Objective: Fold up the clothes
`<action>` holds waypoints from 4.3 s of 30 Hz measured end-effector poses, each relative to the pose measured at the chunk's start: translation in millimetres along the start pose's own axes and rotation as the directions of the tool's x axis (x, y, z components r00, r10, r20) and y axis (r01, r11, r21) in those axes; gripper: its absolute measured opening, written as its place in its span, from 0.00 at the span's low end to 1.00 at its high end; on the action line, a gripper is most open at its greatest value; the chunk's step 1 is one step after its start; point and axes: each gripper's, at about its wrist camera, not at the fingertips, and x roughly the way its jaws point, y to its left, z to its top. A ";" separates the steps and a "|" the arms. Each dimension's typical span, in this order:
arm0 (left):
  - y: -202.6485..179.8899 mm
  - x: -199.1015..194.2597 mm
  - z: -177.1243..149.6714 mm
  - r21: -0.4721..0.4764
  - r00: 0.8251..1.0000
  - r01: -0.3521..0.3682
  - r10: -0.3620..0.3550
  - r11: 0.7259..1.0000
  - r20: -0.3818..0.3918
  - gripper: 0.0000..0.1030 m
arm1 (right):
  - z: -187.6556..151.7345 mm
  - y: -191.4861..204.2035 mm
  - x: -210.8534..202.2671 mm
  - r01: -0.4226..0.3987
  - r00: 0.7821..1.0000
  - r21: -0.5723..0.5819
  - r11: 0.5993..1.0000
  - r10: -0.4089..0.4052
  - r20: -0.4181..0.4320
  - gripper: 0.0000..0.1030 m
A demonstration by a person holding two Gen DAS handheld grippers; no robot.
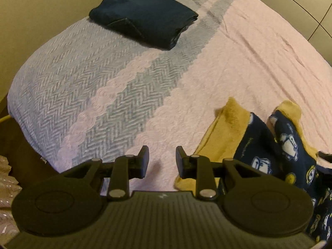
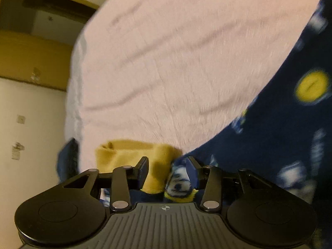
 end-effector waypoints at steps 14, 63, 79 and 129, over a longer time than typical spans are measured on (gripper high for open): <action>41.6 -10.3 -2.3 -0.091 0.999 0.042 -0.044 0.995 -0.020 0.22 | -159.2 198.1 14.7 -0.188 0.980 -0.885 0.426 0.018 -0.200 0.36; 27.1 16.1 -26.5 -0.324 0.934 0.309 -0.349 0.894 -0.071 0.33 | -126.4 -24.5 -109.8 0.285 0.952 -0.229 0.931 -0.302 -0.042 0.51; 37.3 48.3 -41.5 -0.607 0.896 0.321 -0.441 0.727 -0.054 0.31 | -172.4 -134.1 -126.5 -0.149 0.985 0.720 0.678 0.036 0.170 0.31; -88.6 30.0 54.8 0.176 0.921 0.379 -0.389 0.908 0.027 0.02 | -33.8 -41.4 -138.0 0.421 0.891 0.052 0.905 -0.424 0.162 0.12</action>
